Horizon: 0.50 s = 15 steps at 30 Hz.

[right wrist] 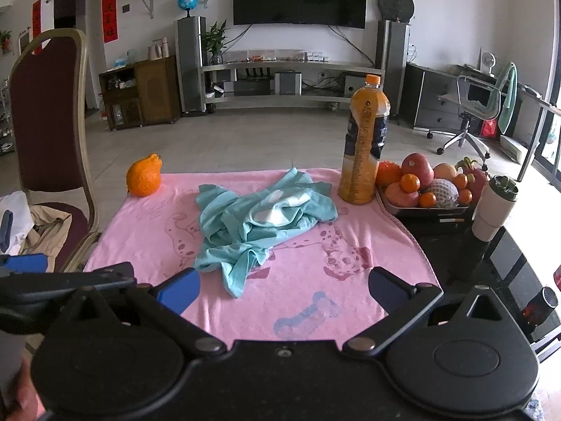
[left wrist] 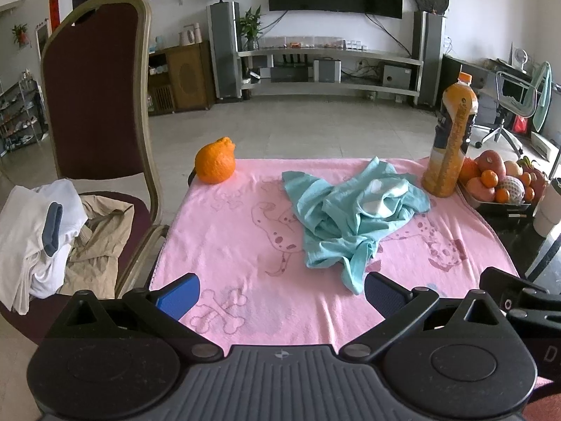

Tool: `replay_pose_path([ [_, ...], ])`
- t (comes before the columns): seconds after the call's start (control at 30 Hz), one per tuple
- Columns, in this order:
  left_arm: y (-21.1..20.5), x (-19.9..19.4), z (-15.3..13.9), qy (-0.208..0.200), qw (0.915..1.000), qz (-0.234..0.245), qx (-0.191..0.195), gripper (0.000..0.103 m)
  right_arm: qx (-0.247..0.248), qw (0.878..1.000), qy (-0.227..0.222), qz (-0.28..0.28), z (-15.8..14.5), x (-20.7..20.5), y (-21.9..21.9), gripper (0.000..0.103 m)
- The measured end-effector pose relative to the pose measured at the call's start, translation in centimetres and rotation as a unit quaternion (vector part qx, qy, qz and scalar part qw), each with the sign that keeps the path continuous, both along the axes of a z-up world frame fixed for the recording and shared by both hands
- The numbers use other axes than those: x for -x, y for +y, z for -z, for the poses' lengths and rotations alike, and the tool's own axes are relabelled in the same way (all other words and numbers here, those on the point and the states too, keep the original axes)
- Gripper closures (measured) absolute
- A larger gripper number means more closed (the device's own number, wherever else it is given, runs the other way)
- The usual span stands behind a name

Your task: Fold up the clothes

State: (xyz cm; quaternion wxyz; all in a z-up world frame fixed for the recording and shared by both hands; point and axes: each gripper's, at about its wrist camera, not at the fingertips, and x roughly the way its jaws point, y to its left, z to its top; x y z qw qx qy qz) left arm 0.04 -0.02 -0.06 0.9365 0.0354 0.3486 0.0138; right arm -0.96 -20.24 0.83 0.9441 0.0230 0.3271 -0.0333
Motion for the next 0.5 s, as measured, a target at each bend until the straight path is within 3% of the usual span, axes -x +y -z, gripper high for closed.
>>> replay_pose_path([
  [0.5,-0.11,-0.25,0.24,0.002,1.0,-0.005,0.004,0.001,0.0,1.0,0.011,0.001,0.34,-0.27,0.11,0.0],
])
